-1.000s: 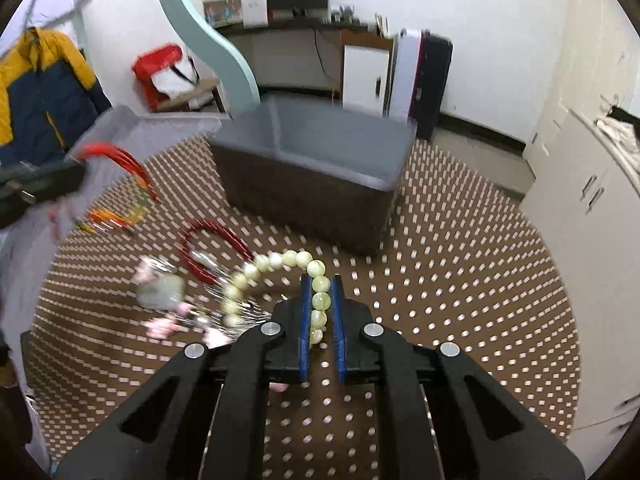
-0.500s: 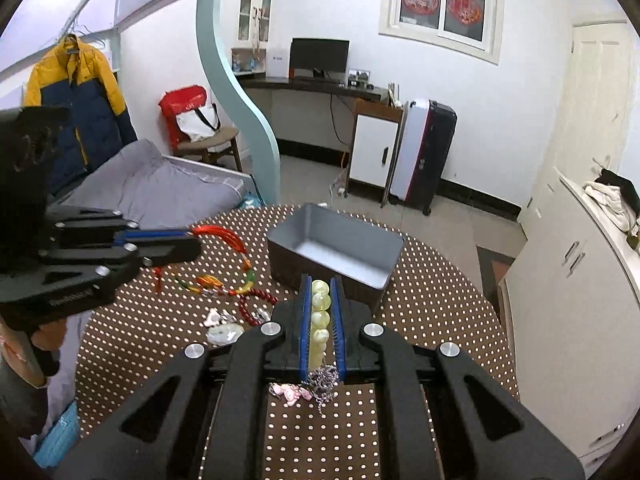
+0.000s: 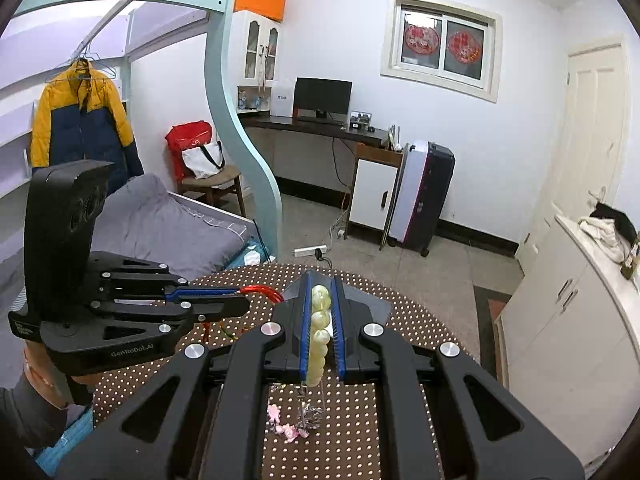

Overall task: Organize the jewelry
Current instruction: 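Carry both items over the grey box and open both tools to drop them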

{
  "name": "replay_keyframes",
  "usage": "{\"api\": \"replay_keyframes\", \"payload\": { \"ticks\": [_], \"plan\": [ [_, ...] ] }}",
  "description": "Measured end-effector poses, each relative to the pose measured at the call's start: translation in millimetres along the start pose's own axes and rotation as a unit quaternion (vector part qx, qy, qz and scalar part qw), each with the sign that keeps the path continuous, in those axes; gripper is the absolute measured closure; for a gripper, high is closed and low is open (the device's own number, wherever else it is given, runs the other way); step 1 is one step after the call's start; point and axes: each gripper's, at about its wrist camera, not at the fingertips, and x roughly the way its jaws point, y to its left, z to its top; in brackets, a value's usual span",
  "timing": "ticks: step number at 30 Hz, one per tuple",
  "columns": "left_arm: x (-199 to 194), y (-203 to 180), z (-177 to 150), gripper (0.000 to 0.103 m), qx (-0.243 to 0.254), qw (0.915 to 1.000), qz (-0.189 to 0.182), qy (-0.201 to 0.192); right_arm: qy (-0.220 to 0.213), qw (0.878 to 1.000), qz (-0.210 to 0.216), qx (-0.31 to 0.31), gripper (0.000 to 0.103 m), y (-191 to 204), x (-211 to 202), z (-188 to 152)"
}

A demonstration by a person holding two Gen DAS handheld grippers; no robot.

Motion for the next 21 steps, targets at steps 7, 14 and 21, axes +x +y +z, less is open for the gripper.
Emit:
{"api": "replay_keyframes", "payload": {
  "ticks": [7, 14, 21],
  "plan": [
    [3.7, 4.1, 16.4, 0.097, -0.005, 0.9999, -0.009, -0.005, -0.007, 1.000, -0.009, -0.012, 0.095, 0.2, 2.0, 14.2],
    [0.8, 5.9, 41.1, 0.097, -0.006, 0.9998, -0.009, -0.019, -0.016, 0.999, -0.018, -0.025, 0.095, -2.4, 3.3, 38.8],
    [6.6, 8.2, 83.5, 0.097, -0.004, 0.9997, -0.010, -0.024, -0.034, 0.998, -0.032, -0.031, 0.095, -12.7, 5.4, 80.2]
  ]
}}
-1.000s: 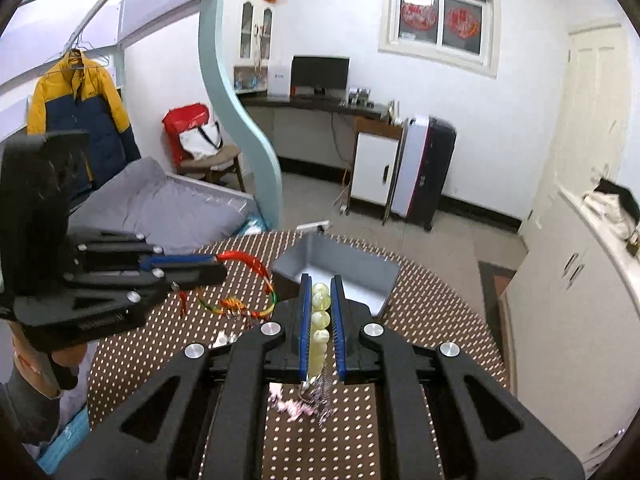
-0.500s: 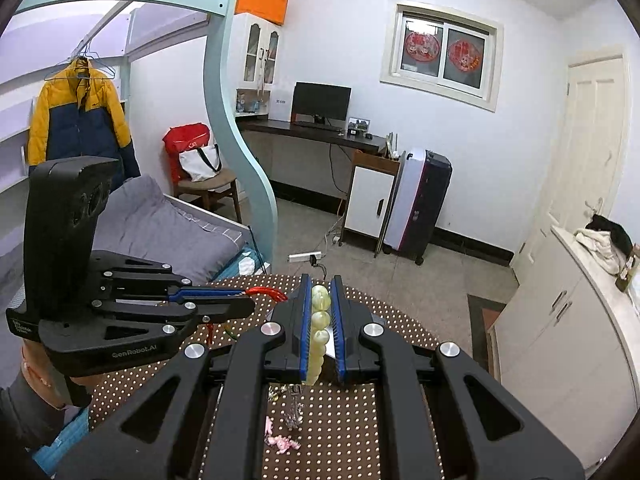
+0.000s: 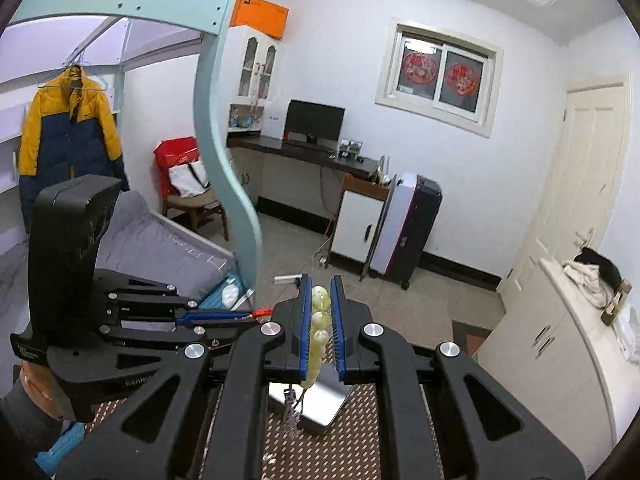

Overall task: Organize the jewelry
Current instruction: 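Carry both items over the grey box and open both tools to drop them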

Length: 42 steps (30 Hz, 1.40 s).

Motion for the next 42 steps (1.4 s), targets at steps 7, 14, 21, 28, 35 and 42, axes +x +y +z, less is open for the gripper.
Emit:
{"api": "replay_keyframes", "payload": {
  "ticks": [7, 14, 21, 28, 35, 42],
  "plan": [
    [26.5, 12.6, 19.2, 0.097, -0.006, 0.9998, 0.013, 0.012, 0.005, 1.000, -0.008, 0.010, 0.095, -8.9, 23.9, 11.5],
    [77.0, 33.8, -11.1, 0.097, -0.022, 0.9966, 0.016, 0.077, 0.052, 0.998, 0.013, 0.023, 0.095, -3.8, 67.8, -29.6],
    [121.3, 48.9, -43.3, 0.097, -0.035, 0.9892, 0.029, 0.140, 0.104, 0.993, 0.027, 0.048, 0.095, -2.0, 104.2, -71.9],
    [154.9, 53.0, -74.5, 0.097, -0.031, 0.9785, 0.047, 0.199, 0.147, 0.986, 0.033, 0.077, 0.095, -2.7, 129.4, -110.7],
    [160.0, 45.7, -84.7, 0.094, -0.012, 0.9736, 0.060, 0.220, 0.165, 0.980, 0.037, 0.107, 0.094, -8.9, 132.0, -124.8],
    [131.4, 44.2, -79.6, 0.045, -0.027, 0.9790, 0.070, 0.190, 0.141, 0.982, 0.037, 0.121, 0.093, -15.1, 100.5, -118.1]
  ]
}}
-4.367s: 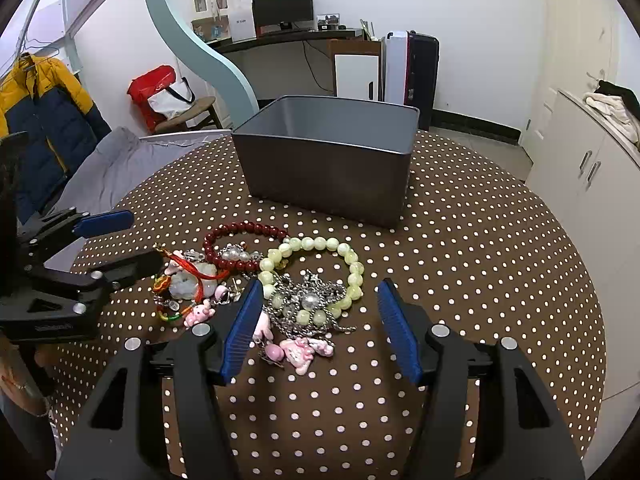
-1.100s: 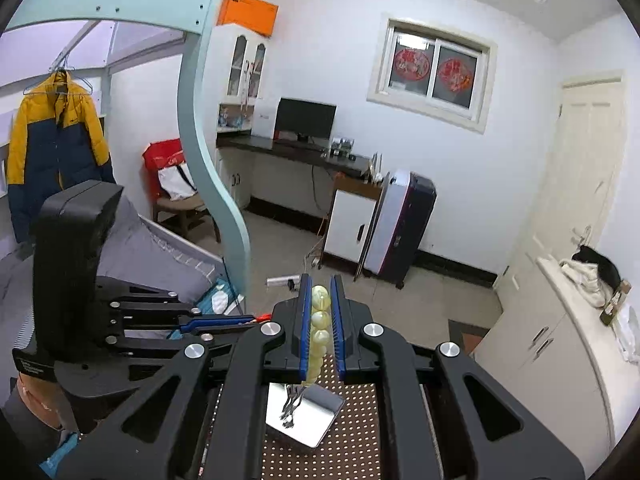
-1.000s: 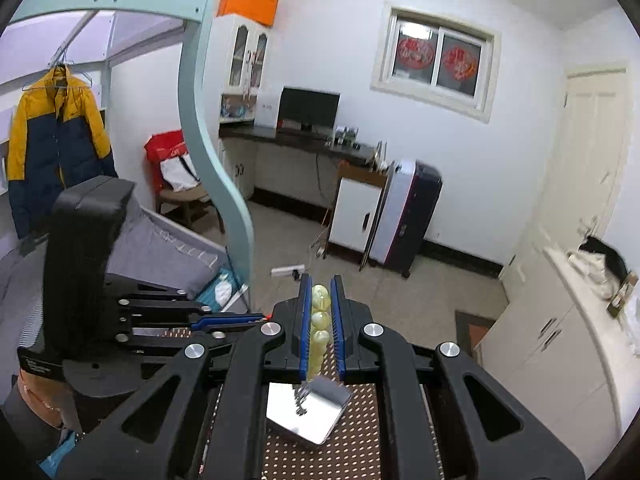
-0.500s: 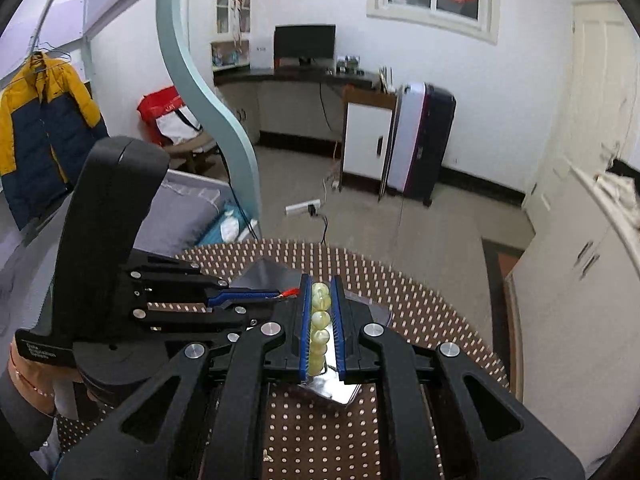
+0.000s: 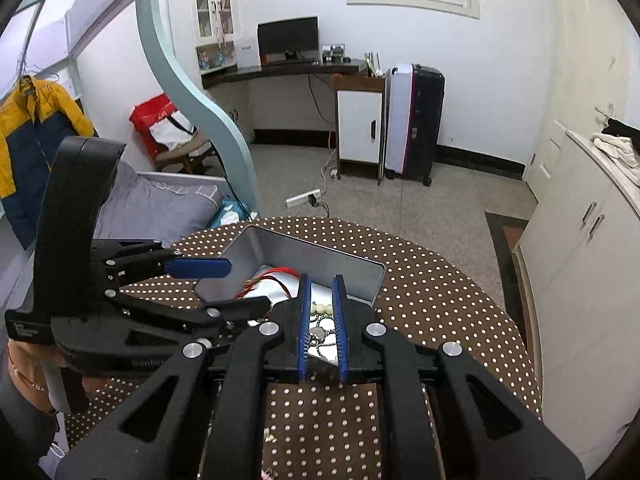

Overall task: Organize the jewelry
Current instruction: 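Carry both items over the grey box and open both tools to drop them, then return both tools to the remaining jewelry on the table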

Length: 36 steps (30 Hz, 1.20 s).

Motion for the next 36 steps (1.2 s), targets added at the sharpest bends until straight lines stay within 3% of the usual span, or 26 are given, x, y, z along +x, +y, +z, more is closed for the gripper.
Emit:
{"api": "replay_keyframes", "payload": {
  "ticks": [8, 14, 28, 36],
  "plan": [
    [-59.4, -9.9, -30.5, 0.044, 0.017, 0.9974, 0.029, -0.064, -0.025, 1.000, 0.010, -0.006, 0.087, 13.4, -40.0, -22.7],
    [-85.4, -16.0, -67.0, 0.044, 0.031, 0.9939, 0.061, -0.087, -0.022, 1.000, 0.009, -0.014, 0.081, 26.6, -53.6, -52.6],
    [-58.4, -40.7, -148.4, 0.044, 0.028, 0.9987, 0.028, -0.031, 0.030, 0.999, 0.015, 0.010, 0.070, 41.1, -49.2, -127.3],
    [-34.1, -41.9, -150.9, 0.044, 0.020, 0.9985, 0.050, -0.010, 0.043, 0.999, 0.011, 0.024, 0.067, 37.0, -45.2, -142.9]
  ]
}}
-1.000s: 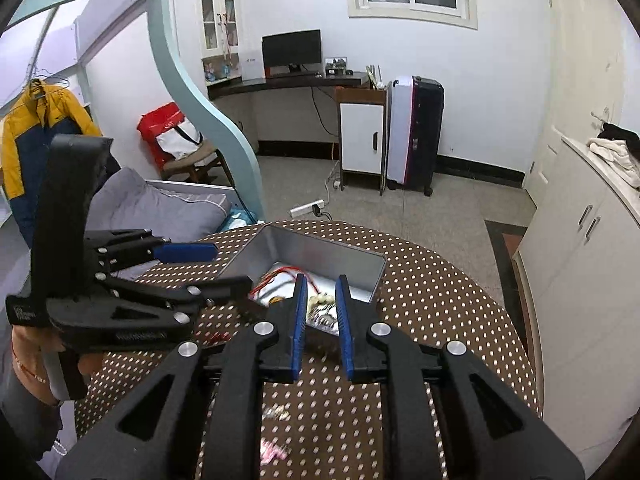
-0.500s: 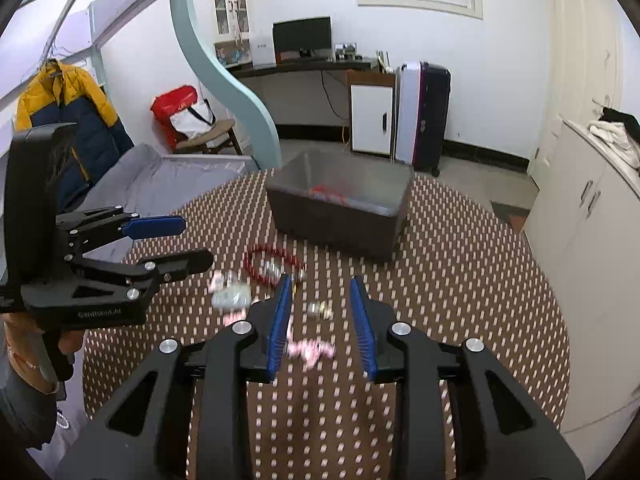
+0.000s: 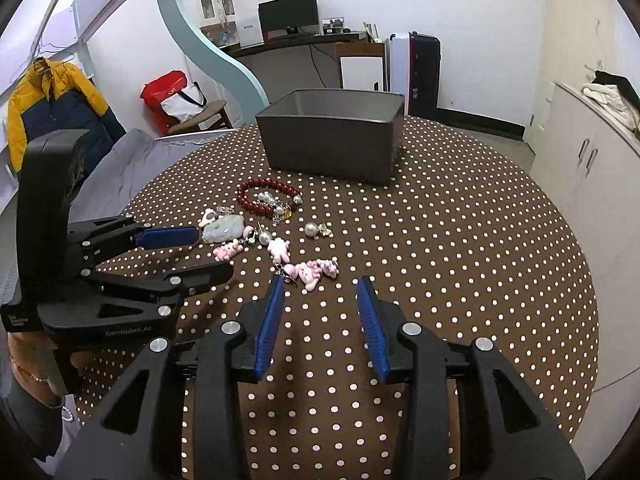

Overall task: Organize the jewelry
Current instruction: 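Return both tools to the remaining jewelry on the table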

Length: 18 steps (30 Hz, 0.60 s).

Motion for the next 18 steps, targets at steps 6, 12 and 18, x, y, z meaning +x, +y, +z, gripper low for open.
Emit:
{"api": "replay_keyframes", "payload": {
  "ticks": [6, 12, 18],
  "plan": [
    [12.2, -5.8, 9.4, 0.058, 0.009, 0.9999, 0.004, 0.008, 0.004, 1.000, -0.007, -0.003, 0.064, -0.3, 3.6, -2.9],
    [13.6, -11.1, 12.3, 0.084, 0.023, 0.9997, -0.002, 0.006, 0.012, 1.000, -0.011, -0.006, 0.061, -1.4, 10.3, -1.8],
    [7.6, -3.3, 7.8, 0.087, 0.006, 0.9999, -0.012, -0.003, 0.026, 1.000, -0.009, -0.011, 0.060, 0.1, 21.2, -0.6]
  ]
}}
